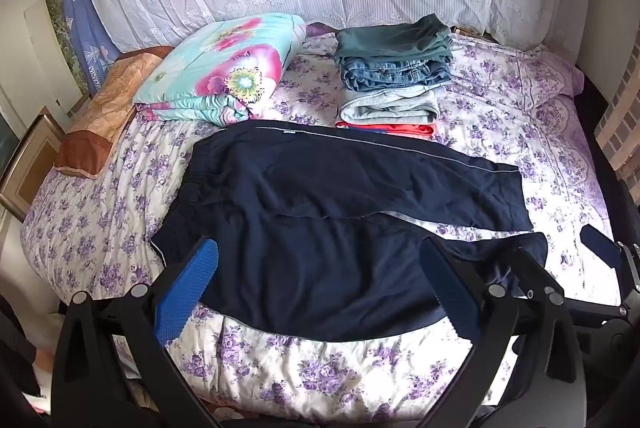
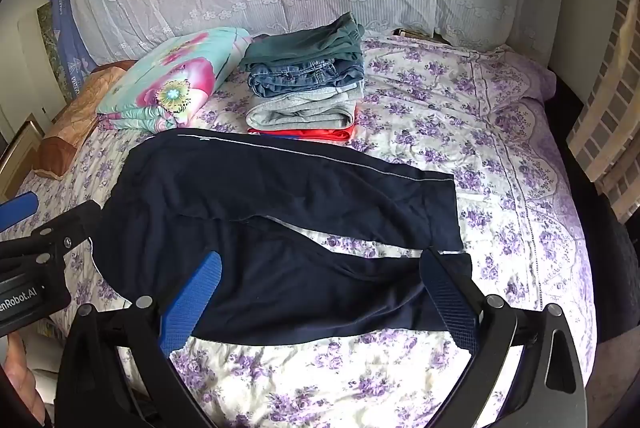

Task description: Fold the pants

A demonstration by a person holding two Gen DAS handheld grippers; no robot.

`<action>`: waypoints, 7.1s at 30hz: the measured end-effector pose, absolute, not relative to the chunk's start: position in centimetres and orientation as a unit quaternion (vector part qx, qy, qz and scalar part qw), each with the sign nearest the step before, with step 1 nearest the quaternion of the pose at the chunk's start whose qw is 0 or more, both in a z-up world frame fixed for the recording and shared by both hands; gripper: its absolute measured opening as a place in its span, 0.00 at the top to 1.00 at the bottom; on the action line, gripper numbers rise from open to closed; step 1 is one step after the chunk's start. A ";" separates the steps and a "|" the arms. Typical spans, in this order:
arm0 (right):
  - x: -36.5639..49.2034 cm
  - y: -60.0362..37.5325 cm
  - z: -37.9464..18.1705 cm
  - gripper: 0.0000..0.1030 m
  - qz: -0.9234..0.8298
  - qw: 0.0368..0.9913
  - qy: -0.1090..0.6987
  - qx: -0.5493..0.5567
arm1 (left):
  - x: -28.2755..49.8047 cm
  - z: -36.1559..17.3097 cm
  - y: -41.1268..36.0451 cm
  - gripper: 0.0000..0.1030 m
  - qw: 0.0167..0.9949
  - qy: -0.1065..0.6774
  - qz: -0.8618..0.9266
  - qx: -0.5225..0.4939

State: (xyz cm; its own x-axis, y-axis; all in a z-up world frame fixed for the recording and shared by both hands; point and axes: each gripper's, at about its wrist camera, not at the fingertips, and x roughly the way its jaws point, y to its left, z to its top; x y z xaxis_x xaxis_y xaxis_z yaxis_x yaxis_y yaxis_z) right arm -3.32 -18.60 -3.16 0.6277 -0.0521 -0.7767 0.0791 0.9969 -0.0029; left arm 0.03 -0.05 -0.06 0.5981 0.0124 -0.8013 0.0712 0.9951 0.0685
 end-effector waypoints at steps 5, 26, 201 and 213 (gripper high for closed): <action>-3.3 -18.5 -3.1 0.03 -0.036 0.902 0.430 0.016 | 0.0 -0.1 0.0 0.05 0.892 0.448 -0.016 0.046; -3.2 -18.5 -3.3 0.03 -0.037 0.901 0.431 0.017 | -0.3 -1.0 -0.4 0.05 0.890 0.454 -0.016 0.046; 10.7 -41.0 -20.3 0.51 -0.142 0.747 0.608 0.226 | 36.2 -25.2 18.3 0.53 0.758 0.628 -0.141 0.101; 22.4 -44.0 -19.7 0.28 -0.087 0.787 0.586 0.172 | 35.9 -25.6 18.0 0.85 0.777 0.606 -0.160 0.055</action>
